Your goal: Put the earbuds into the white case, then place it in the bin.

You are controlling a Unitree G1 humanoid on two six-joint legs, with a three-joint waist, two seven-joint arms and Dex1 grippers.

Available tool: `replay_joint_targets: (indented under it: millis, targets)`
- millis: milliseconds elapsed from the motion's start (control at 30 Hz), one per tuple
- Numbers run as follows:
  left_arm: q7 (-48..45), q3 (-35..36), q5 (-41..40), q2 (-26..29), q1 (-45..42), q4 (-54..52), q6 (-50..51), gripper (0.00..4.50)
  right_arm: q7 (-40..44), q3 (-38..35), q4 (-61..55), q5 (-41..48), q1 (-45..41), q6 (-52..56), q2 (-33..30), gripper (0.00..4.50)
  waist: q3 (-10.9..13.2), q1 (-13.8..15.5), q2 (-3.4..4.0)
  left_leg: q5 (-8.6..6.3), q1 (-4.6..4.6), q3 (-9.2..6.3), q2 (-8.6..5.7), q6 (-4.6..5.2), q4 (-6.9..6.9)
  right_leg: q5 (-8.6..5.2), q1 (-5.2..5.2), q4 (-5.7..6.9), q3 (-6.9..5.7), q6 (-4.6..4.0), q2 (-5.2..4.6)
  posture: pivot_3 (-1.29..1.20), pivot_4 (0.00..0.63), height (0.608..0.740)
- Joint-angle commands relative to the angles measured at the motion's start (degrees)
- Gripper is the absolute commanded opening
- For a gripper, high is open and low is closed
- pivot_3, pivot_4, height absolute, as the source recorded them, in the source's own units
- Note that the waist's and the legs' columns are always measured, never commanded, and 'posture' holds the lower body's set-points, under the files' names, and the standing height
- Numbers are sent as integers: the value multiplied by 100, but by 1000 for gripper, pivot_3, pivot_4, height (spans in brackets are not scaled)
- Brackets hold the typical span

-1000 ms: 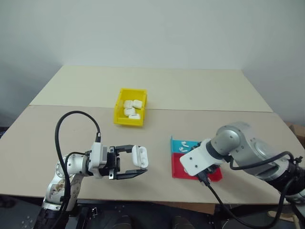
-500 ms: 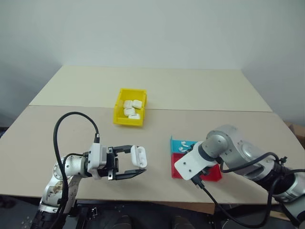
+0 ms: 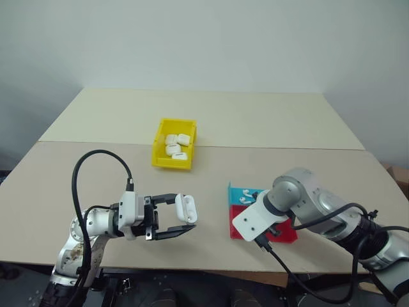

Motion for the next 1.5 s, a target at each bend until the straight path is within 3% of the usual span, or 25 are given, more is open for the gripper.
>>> replay_joint_targets:
  millis: [33, 433, 567, 967, 1200, 1367, 1500]
  targets:
    - [33, 6, 0, 46, 7, -218, -184, 2754, 104, -82, -41, -75, 16, -135, 10, 2146, 0, 1, 0, 0, 0, 0, 0, 0, 0, 0, 0, 0, 0, 0, 0, 0, 150, 740]
    - [157, -36, 59, 201, 32, -296, -41, 2754, 116, -95, 10, -148, 32, -283, 93, 2146, 0, 0, 0, 0, 0, 0, 1, 0, -1, -1, -1, -1, 0, -1, 0, 0, 150, 740]
    - [176, -46, 75, 234, 44, -308, -33, 2754, 118, -106, 8, -139, 49, -297, 97, 897, 0, 1, 0, 0, 0, 0, 1, 0, -1, -1, -1, -1, 0, -1, 0, 0, 150, 740]
    - [147, -63, 43, 217, -3, -273, -102, 2754, 60, -203, -54, -169, 128, -257, 84, 897, 0, 1, 0, 0, 0, 0, 1, 0, -2, -1, 0, -2, -1, -1, 0, 0, 150, 740]
    - [249, -98, -256, 140, -219, -556, 149, 2754, 147, -1373, -948, 831, 355, 753, -159, 897, 1, 17, 0, 0, -6, -1, 1, 0, -3, -1, -4, -3, -1, -1, 0, 0, 150, 740]
    - [518, -281, -552, -55, -707, -815, 616, 2754, 33, -3099, -1358, 2276, 734, 1483, -509, 897, 2, 54, -3, 0, -6, -3, 0, 0, -3, -1, 4, -10, -6, -1, -1, 0, 150, 740]
    - [652, -388, -778, -297, -1065, -878, 839, 2754, -540, -4282, -1336, 3218, 745, 2009, -326, 897, 2, 10, -3, -1, -5, -5, 1, 2, -5, 1, 10, -22, -7, 0, 0, 0, 150, 740]
